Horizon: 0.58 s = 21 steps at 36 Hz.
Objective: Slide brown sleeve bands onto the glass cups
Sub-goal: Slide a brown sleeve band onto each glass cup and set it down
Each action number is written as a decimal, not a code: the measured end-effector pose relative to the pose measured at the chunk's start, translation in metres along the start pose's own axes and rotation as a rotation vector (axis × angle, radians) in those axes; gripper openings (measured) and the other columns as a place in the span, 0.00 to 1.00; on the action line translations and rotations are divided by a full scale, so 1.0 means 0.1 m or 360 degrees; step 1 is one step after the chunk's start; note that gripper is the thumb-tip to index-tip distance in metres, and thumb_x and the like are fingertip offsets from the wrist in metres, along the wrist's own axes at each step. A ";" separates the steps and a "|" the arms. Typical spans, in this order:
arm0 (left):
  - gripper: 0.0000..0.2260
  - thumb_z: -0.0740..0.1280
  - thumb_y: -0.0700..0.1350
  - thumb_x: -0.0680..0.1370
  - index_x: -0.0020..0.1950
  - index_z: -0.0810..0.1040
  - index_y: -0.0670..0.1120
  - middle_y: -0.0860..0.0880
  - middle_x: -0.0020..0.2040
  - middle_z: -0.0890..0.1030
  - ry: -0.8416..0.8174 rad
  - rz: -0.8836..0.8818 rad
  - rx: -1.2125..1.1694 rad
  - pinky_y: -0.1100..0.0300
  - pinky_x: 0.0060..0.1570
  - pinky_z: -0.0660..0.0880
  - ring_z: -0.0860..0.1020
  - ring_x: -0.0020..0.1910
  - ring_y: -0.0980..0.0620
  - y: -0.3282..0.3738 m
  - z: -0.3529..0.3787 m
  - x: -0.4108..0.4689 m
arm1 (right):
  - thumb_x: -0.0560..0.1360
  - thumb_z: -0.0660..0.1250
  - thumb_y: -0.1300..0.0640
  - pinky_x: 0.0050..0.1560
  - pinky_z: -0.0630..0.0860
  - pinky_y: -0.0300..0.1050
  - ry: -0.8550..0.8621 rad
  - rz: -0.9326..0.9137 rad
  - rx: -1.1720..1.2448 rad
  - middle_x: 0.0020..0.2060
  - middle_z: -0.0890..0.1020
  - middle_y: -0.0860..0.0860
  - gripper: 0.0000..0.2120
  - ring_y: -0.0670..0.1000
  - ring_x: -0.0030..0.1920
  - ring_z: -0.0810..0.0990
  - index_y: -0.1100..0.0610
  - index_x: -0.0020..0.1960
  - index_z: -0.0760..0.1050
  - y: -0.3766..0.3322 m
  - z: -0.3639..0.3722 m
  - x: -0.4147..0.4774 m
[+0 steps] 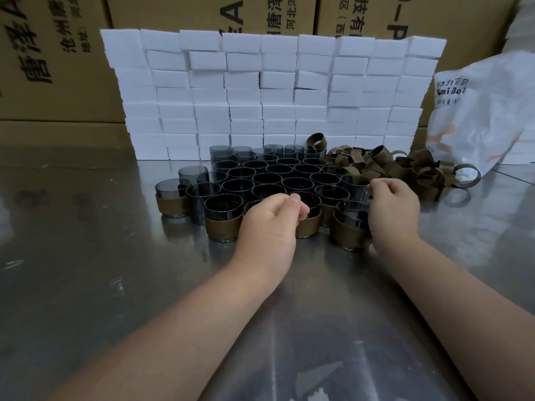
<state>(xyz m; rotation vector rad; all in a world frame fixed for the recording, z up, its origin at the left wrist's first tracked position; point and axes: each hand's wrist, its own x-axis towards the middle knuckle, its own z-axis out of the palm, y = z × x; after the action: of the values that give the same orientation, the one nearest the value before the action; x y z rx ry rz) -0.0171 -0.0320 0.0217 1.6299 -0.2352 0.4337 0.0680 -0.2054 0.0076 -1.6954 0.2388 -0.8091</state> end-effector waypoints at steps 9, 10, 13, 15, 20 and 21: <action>0.15 0.59 0.45 0.79 0.33 0.76 0.50 0.61 0.29 0.76 -0.0027 -0.0004 0.0029 0.65 0.38 0.69 0.72 0.34 0.64 -0.07 0.00 0.02 | 0.81 0.49 0.47 0.53 0.70 0.50 0.0397 0.0346 0.0110 0.46 0.78 0.54 0.20 0.53 0.47 0.74 0.59 0.51 0.74 0.15 -0.01 0.22; 0.15 0.59 0.45 0.79 0.33 0.77 0.50 0.60 0.29 0.76 -0.0029 -0.0004 0.0033 0.66 0.37 0.69 0.72 0.33 0.64 -0.08 0.01 0.02 | 0.81 0.49 0.47 0.55 0.70 0.50 0.0405 0.0433 0.0132 0.50 0.79 0.54 0.21 0.54 0.48 0.74 0.60 0.54 0.74 0.18 -0.03 0.26; 0.16 0.59 0.46 0.79 0.33 0.77 0.50 0.56 0.32 0.76 -0.0046 0.0005 0.0064 0.69 0.34 0.68 0.71 0.32 0.63 -0.10 0.02 0.01 | 0.81 0.49 0.48 0.55 0.69 0.49 0.0393 0.0501 0.0106 0.56 0.79 0.57 0.22 0.56 0.53 0.75 0.62 0.58 0.73 0.24 -0.06 0.33; 0.16 0.59 0.46 0.79 0.33 0.76 0.51 0.53 0.33 0.76 -0.0068 -0.0005 0.0106 0.67 0.36 0.69 0.72 0.32 0.62 -0.12 0.02 0.00 | 0.81 0.50 0.50 0.48 0.67 0.46 0.0348 0.0392 -0.0019 0.52 0.78 0.58 0.19 0.58 0.52 0.75 0.62 0.53 0.73 0.26 -0.04 0.32; 0.16 0.59 0.47 0.79 0.31 0.76 0.52 0.62 0.30 0.77 -0.0160 -0.0015 0.0237 0.64 0.39 0.68 0.73 0.34 0.65 -0.18 0.04 -0.01 | 0.81 0.51 0.53 0.43 0.62 0.45 0.0278 0.0261 -0.0186 0.33 0.69 0.49 0.14 0.53 0.43 0.69 0.60 0.43 0.67 0.28 0.00 0.34; 0.17 0.59 0.47 0.79 0.31 0.76 0.52 0.63 0.30 0.77 -0.0178 -0.0001 0.0258 0.64 0.38 0.68 0.73 0.34 0.65 -0.19 0.04 -0.01 | 0.81 0.51 0.53 0.42 0.61 0.44 0.0257 0.0234 -0.0241 0.32 0.67 0.48 0.14 0.53 0.42 0.69 0.59 0.41 0.66 0.29 0.00 0.37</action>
<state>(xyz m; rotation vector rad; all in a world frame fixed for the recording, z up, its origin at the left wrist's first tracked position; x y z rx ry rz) -0.0094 -0.0339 0.0036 1.8156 -0.2892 0.3689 0.1030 -0.2347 -0.0051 -1.7313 0.5414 -0.8354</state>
